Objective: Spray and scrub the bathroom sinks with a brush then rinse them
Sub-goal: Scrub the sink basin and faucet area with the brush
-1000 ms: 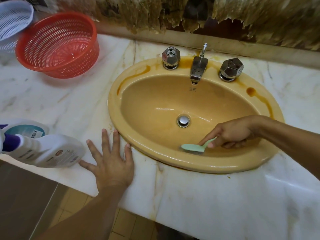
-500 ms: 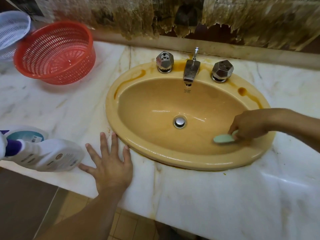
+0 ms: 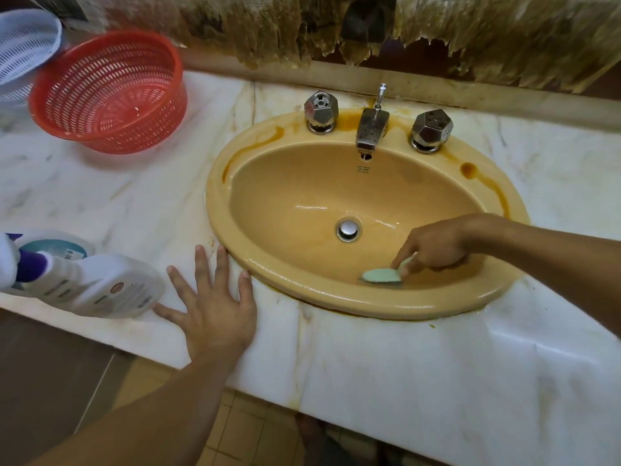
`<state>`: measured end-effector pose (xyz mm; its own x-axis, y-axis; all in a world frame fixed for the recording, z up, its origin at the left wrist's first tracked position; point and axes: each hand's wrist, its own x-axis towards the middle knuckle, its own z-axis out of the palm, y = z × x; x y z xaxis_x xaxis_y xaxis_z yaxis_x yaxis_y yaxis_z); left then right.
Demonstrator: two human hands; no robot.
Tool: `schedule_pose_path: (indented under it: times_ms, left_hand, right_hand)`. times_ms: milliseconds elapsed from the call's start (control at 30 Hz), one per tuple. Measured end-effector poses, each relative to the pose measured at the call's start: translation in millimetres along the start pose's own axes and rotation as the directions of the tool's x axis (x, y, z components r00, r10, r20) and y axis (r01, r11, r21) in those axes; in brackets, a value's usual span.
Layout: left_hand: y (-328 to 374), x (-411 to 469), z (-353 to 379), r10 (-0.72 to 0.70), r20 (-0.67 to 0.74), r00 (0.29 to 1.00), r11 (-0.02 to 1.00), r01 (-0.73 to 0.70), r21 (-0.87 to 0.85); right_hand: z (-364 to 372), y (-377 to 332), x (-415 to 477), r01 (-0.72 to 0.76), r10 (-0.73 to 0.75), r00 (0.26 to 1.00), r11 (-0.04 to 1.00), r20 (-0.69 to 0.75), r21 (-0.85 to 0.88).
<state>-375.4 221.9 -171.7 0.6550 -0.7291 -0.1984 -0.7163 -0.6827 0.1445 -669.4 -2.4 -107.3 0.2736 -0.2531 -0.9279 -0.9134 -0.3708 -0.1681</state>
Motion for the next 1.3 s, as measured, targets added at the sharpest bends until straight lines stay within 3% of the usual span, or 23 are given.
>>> schedule_pose_path:
  times_ms: [133, 200, 300, 400, 467, 567, 633, 700, 733, 867, 1000, 1200, 1300]
  left_hand:
    - [2.0, -1.7, -2.5, 0.004, 0.004, 1.000, 1.000, -0.004, -0.014]
    - [1.6, -1.4, -2.7, 0.004, 0.006, 1.000, 1.000, -0.004, -0.017]
    - [1.2, -1.7, -2.8, 0.004, 0.009, 1.000, 1.000, -0.004, -0.006]
    - [1.1, -1.9, -2.6, 0.002, 0.001, 1.000, 1.000, -0.002, -0.014]
    - [0.8, -2.1, -1.3, -0.002, -0.004, 1.000, 1.000, 0.002, -0.012]
    - [-0.3, -0.9, 0.5, -0.002, -0.004, 1.000, 1.000, 0.002, -0.004]
    - [-0.8, -0.1, 1.5, -0.001, -0.003, 1.000, 1.000, 0.001, 0.001]
    - [-0.5, 0.3, 1.7, -0.002, -0.007, 1.000, 1.000, 0.002, 0.002]
    - [-0.4, 0.3, 1.8, -0.002, -0.009, 1.000, 1.000, 0.002, 0.000]
    - [-0.3, -0.2, 1.6, -0.002, -0.007, 1.000, 1.000, 0.002, -0.004]
    - [0.0, 0.9, 1.6, 0.000, -0.003, 1.000, 1.000, 0.000, 0.003]
    - [-0.2, 1.2, 2.6, -0.002, -0.009, 1.000, 1.000, 0.002, -0.003]
    - [-0.1, 1.6, 2.7, -0.003, -0.009, 1.000, 1.000, 0.002, -0.007]
  right_hand:
    - [-14.9, 23.8, -31.6, -0.137, 0.107, 0.989, 0.936, -0.106, -0.325]
    - [-13.5, 31.5, -45.3, -0.145, 0.104, 0.986, 0.917, -0.130, -0.371]
    - [-5.9, 38.8, -65.5, -0.121, 0.088, 0.989, 0.948, -0.121, -0.295]
    - [-0.2, 41.3, -72.6, -0.295, 0.134, 0.921, 0.851, -0.365, -0.433]
    - [8.2, 36.4, -69.5, -0.313, 0.107, 0.910, 0.813, -0.401, -0.492]
    - [14.2, 30.3, -68.2, -0.164, 0.087, 0.972, 0.915, -0.217, -0.368]
    - [5.1, 31.3, -66.5, -0.266, 0.114, 0.929, 0.868, -0.353, -0.419]
    - [0.0, 37.5, -58.0, -0.405, 0.087, 0.814, 0.793, -0.574, -0.455]
    - [1.5, 37.4, -53.6, -0.419, 0.079, 0.795, 0.789, -0.602, -0.450]
    - [12.1, 27.4, -41.4, -0.226, 0.084, 0.937, 0.885, -0.339, -0.407]
    - [7.0, 27.8, -35.8, -0.242, 0.089, 0.919, 0.897, -0.385, -0.369]
    - [-3.1, 33.5, -33.7, -0.165, 0.104, 0.949, 0.969, -0.298, -0.186]
    - [-2.5, 32.1, -24.2, -0.165, 0.093, 0.896, 0.978, -0.434, -0.130]
